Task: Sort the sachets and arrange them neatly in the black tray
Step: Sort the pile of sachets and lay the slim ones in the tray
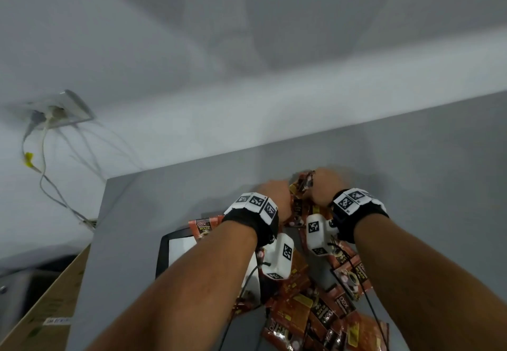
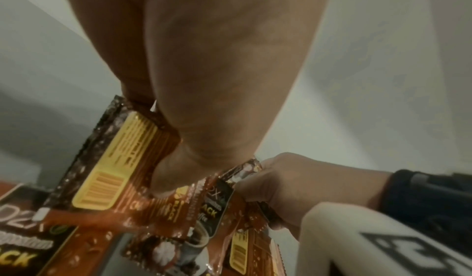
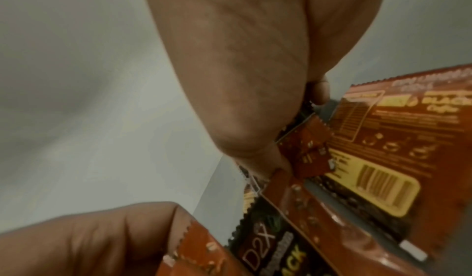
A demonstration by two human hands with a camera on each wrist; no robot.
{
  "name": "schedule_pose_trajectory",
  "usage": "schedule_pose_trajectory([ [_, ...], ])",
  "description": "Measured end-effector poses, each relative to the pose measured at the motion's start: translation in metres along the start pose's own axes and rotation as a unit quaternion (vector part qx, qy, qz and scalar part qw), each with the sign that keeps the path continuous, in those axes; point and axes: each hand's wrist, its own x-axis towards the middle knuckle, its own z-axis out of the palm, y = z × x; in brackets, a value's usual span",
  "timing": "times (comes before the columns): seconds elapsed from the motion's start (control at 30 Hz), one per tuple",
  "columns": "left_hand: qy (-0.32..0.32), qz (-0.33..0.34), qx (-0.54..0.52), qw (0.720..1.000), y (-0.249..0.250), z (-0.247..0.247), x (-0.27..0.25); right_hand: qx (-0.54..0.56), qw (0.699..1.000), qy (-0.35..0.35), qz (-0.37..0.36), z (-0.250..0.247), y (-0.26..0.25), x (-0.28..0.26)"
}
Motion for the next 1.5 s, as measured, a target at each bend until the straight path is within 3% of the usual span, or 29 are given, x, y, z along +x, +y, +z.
schedule_pose_trajectory([
  [0.1, 0.013, 0.019, -0.011, 1.000, 0.000, -0.005, -0.004, 0.046, 0.999, 0.005, -0.017, -0.006, 0.002, -0.005],
  [0.27, 0.041, 0.032, -0.052, 0.997, 0.011, -0.028, -0.020, 0.219, 0.970, 0.104, -0.007, -0.028, 0.019, -0.020],
  [0.37, 0.061, 0.059, -0.070, 0.994, 0.016, -0.057, -0.042, 0.355, 0.926, 0.130, -0.028, -0.048, 0.023, -0.048],
  [0.43, 0.084, 0.057, -0.093, 0.991, 0.013, -0.082, -0.067, 0.451, 0.882, 0.138, -0.023, -0.060, 0.018, -0.070],
  [0.5, 0.112, 0.044, -0.109, 0.987, -0.001, -0.101, -0.095, 0.495, 0.859, 0.127, -0.031, -0.066, 0.006, -0.090],
  [0.67, 0.118, 0.007, -0.117, 0.986, -0.064, -0.093, -0.160, 0.432, 0.890, 0.058, -0.132, -0.059, -0.057, -0.148],
  [0.77, 0.090, -0.017, -0.067, 0.994, -0.095, -0.059, -0.189, 0.257, 0.939, 0.037, -0.225, -0.034, -0.104, -0.172],
  [0.83, 0.084, -0.040, -0.043, 0.995, -0.112, -0.028, -0.200, 0.154, 0.952, 0.024, -0.264, -0.011, -0.128, -0.180],
  [0.97, 0.071, -0.066, 0.003, 0.995, -0.127, 0.019, -0.217, 0.026, 0.963, -0.014, -0.268, 0.033, -0.150, -0.184],
  [1.13, 0.005, -0.069, -0.043, 0.997, -0.130, 0.027, -0.230, 0.164, 0.937, -0.107, -0.290, 0.031, -0.150, -0.196],
  [1.2, -0.010, -0.069, -0.074, 0.995, -0.134, 0.021, -0.233, 0.185, 0.936, -0.114, -0.277, 0.028, -0.147, -0.200],
  [1.5, -0.040, -0.043, -0.058, 0.997, -0.139, 0.013, -0.229, 0.111, 0.957, -0.089, -0.254, 0.042, -0.129, -0.196],
])
